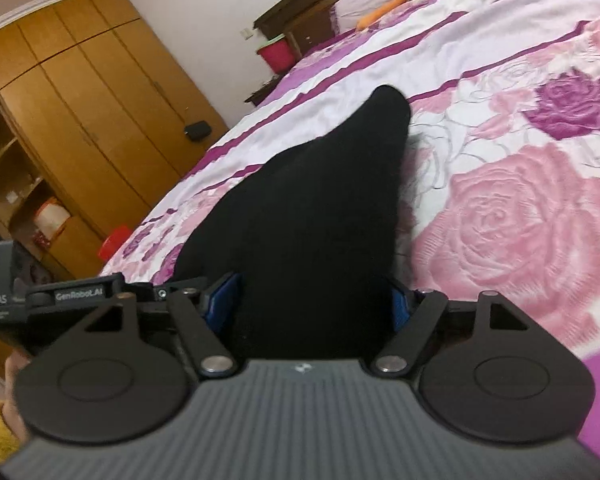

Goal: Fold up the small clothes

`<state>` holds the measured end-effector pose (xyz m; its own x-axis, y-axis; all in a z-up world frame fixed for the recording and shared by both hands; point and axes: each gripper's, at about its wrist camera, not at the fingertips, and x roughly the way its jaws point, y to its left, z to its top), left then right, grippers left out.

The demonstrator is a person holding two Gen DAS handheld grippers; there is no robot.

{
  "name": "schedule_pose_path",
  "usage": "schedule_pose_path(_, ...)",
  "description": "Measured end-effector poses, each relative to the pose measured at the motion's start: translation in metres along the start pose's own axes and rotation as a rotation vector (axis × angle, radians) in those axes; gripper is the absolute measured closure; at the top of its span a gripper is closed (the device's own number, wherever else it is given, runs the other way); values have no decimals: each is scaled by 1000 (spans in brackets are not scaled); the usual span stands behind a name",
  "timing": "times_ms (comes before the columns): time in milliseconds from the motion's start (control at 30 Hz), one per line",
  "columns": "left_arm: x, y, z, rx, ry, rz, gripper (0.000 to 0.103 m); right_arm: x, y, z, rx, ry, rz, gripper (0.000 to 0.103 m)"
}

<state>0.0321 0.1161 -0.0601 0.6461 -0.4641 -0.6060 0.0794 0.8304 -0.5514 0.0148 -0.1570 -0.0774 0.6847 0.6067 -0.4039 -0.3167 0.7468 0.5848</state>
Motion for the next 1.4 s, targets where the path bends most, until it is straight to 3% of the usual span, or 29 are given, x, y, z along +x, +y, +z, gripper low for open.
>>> schedule_pose_path(67, 3, -1, 0, -9, -8, -14, 53, 4, 1, 4, -2, 11, 15, 35)
schedule_pose_path(133, 5, -7, 1, -16, -20, -20, 56, 2, 2, 11, -6, 1, 28, 54)
schedule_pose_path(233, 3, -26, 3, 8, -43, -43, 59, -12, 10, 20, -51, -29, 38, 60)
schedule_pose_path(400, 12, -72, 2, 71, -78, -115, 60, -52, 20, 41, -141, -123, 15, 61)
schedule_pose_path(500, 30, -97, -3, 102, -47, -137, 60, -76, 5, 51, -126, -151, -33, 61)
schedule_pose_path(633, 58, -119, -20, 200, 11, -67, 59, -89, -34, 42, -71, -120, -125, 60)
schedule_pose_path(733, 65, -127, -34, 274, 8, 3, 51, -79, -69, 25, 65, -57, -134, 59)
schedule_pose_path(800, 65, -126, -38, 295, 3, 19, 50, -75, -81, 16, 100, -70, -109, 59)
schedule_pose_path(1033, 49, -124, -37, 246, -5, 33, 50, -79, -79, 18, 57, -88, -99, 53)
schedule_pose_path(1133, 38, -134, -40, 287, -27, 76, 50, -91, -75, 21, 94, -94, -110, 53)
schedule_pose_path(1400, 34, -138, -49, 337, -9, 163, 49, -107, -62, 16, -11, -92, -189, 53)
